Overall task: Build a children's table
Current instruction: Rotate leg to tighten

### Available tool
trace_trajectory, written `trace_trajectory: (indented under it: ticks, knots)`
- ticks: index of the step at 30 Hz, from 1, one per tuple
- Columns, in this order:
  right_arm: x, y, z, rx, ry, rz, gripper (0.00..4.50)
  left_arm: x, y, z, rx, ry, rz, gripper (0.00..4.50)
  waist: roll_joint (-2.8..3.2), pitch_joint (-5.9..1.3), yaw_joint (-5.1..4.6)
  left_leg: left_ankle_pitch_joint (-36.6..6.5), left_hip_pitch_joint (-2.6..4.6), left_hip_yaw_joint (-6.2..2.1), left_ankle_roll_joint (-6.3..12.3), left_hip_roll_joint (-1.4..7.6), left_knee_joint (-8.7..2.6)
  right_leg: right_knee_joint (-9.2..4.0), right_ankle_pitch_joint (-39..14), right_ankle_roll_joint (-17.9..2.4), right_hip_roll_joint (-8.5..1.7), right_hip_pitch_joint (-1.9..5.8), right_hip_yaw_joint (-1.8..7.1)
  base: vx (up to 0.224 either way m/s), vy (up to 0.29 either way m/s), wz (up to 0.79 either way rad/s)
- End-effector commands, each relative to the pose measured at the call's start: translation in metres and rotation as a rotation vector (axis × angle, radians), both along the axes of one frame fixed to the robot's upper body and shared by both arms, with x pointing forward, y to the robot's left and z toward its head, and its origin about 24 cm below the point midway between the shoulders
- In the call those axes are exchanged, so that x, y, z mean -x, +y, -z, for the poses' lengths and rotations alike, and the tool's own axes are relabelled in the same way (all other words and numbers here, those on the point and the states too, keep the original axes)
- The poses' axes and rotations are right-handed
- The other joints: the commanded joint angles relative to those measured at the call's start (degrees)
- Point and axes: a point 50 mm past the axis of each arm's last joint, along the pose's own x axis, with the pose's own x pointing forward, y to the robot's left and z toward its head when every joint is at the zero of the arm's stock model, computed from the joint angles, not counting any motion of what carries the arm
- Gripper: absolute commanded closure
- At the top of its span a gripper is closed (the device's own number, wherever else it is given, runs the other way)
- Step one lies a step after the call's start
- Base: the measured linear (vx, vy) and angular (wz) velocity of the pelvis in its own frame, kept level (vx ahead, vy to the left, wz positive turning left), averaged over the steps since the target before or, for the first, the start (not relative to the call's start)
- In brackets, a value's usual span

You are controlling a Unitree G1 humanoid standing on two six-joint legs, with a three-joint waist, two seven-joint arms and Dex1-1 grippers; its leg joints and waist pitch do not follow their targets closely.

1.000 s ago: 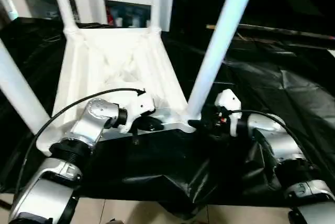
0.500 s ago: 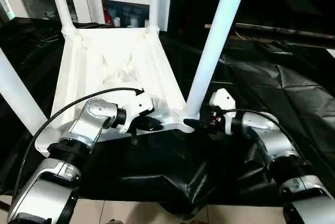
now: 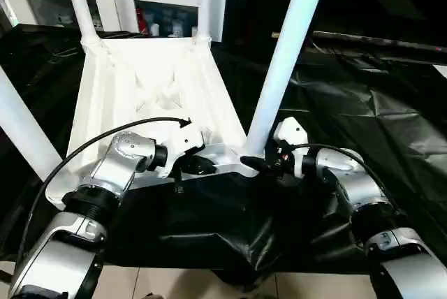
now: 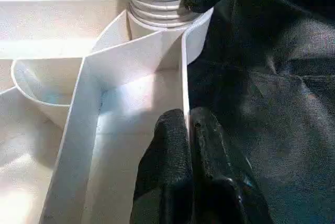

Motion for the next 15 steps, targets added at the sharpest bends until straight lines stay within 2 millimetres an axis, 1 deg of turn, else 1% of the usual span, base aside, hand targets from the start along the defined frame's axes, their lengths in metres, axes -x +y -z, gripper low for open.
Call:
trace_trajectory:
  ticks: [1,2,3,4,5,6,7,8,9,10,11,12,13,14,15]
  knots:
    - [-0.001,0.0,0.002,0.017,0.005,0.014,1.91,0.013,0.007,0.028,-0.082,0.098,-0.02,4.5,0.74,-2.69,0.1,-12.5,-0.07,0.07,2.4,1.35,-3.62,-3.72,-9.5,-13.3,-3.1,2.86,2.53,0.0,0.0,0.0]
    - [-0.002,-0.001,0.005,0.03,0.004,0.061,1.91,0.011,0.007,0.028,-0.078,0.085,-0.042,4.5,0.71,-2.62,0.13,-12.9,-0.03,0.06,2.21,1.37,-3.65,-3.82,-10.4,-13.1,-3.17,2.76,2.54,0.0,0.0,0.0]
    - [-0.005,-0.003,0.01,0.051,0.005,0.147,1.91,0.008,0.005,0.028,-0.071,0.07,-0.078,4.5,0.57,-2.56,0.05,-13.3,-0.03,0.1,2.11,1.34,-3.68,-3.92,-11.3,-12.9,-3.13,2.68,2.54,0.0,0.0,0.0]
    - [-0.008,-0.004,0.015,0.058,0.014,0.237,1.91,0.006,0.001,0.029,-0.068,0.058,-0.108,4.5,0.64,-2.37,0.01,-14.4,0.02,0.02,1.4,1.29,-3.83,-4.18,-14.2,-12.1,-3.2,2.56,2.56,0.0,0.0,0.0]
    - [-0.008,-0.004,0.018,0.054,0.024,0.295,1.91,0.004,-0.002,0.03,-0.068,0.047,-0.128,4.5,0.61,-2.24,-0.02,-16.1,0.17,-0.04,0.7,1.19,-3.89,-4.63,-18.5,-10.8,-3.29,2.37,2.53,0.0,0.0,0.0]
    - [-0.01,-0.001,0.031,-0.006,0.095,0.533,1.91,-0.003,-0.018,0.034,-0.054,0.017,-0.239,4.5,0.75,-2.06,-0.22,-17.5,0.24,-0.1,-0.12,1.11,-3.94,-5.02,-22.4,-9.4,-3.26,2.03,2.6,0.0,0.0,0.0]
    - [-0.009,0.001,0.035,-0.026,0.121,0.595,1.91,-0.004,-0.024,0.036,-0.049,0.014,-0.27,4.5,0.73,-1.9,-0.33,-18.4,0.45,-0.12,-0.61,1.07,-3.99,-5.26,-24.8,-8.6,-3.17,1.76,2.58,0.0,0.0,0.0]
    - [-0.008,0.008,0.038,-0.038,0.142,0.633,1.91,-0.006,-0.034,0.037,-0.04,0.004,-0.299,4.5,0.88,-1.87,-0.17,-20.5,0.93,-0.35,-0.92,0.88,-3.86,-5.94,-30.0,-6.8,-3.33,1.48,2.31,0.0,0.0,0.0]
    - [-0.008,0.008,0.038,-0.038,0.142,0.633,1.91,-0.006,-0.034,0.037,-0.04,0.004,-0.299,4.5,0.64,-1.8,-0.25,-21.8,1.02,-0.54,-0.8,0.8,-3.86,-6.31,-33.1,-5.2,-3.35,1.31,2.17,0.0,0.0,0.0]
    - [-0.007,0.014,0.04,-0.042,0.151,0.647,1.91,-0.007,-0.041,0.037,-0.036,-0.002,-0.312,4.5,0.62,-1.73,-0.29,-22.5,0.98,-0.65,-0.57,0.75,-3.91,-6.56,-34.5,-4.4,-3.3,1.26,2.0,0.0,0.0,0.0]
    - [-0.007,0.022,0.041,-0.045,0.157,0.663,1.91,-0.007,-0.052,0.036,-0.017,-0.005,-0.315,4.5,1.25,-1.76,-0.26,-23.5,1.12,-0.77,-0.45,0.68,-3.87,-6.85,-35.6,-3.6,-3.36,1.05,1.93,0.0,0.0,0.0]
    - [-0.006,0.047,0.041,-0.036,0.159,0.678,1.91,-0.008,-0.081,0.033,0.024,-0.013,-0.319,4.5,1.31,-1.7,-0.54,-25.0,1.53,-0.73,-0.56,0.76,-3.9,-7.27,-35.8,-3.4,-3.12,0.5,1.84,0.0,0.0,0.0]
    - [-0.007,0.049,0.041,-0.034,0.157,0.679,1.91,-0.008,-0.083,0.033,0.026,-0.014,-0.317,4.5,1.49,-1.56,-0.57,-26.1,1.9,-0.74,-0.63,0.54,-3.74,-7.65,-36.8,-3.2,-2.99,0.17,1.55,0.0,0.0,0.0]
    - [-0.007,0.058,0.039,-0.03,0.145,0.674,1.91,-0.007,-0.092,0.031,0.034,-0.023,-0.303,4.5,1.17,-1.81,-0.77,-26.2,1.62,-0.98,-0.54,0.4,-3.81,-7.48,-36.8,-2.7,-2.99,0.78,1.2,0.0,0.0,0.0]
    - [-0.008,0.062,0.036,-0.037,0.131,0.671,1.91,-0.008,-0.097,0.029,0.037,-0.036,-0.29,4.5,1.63,-2.0,-0.65,-24.7,0.95,-1.12,-0.2,0.54,-4.3,-7.22,-34.5,-2.7,-3.1,1.38,1.36,0.0,0.0,0.0]
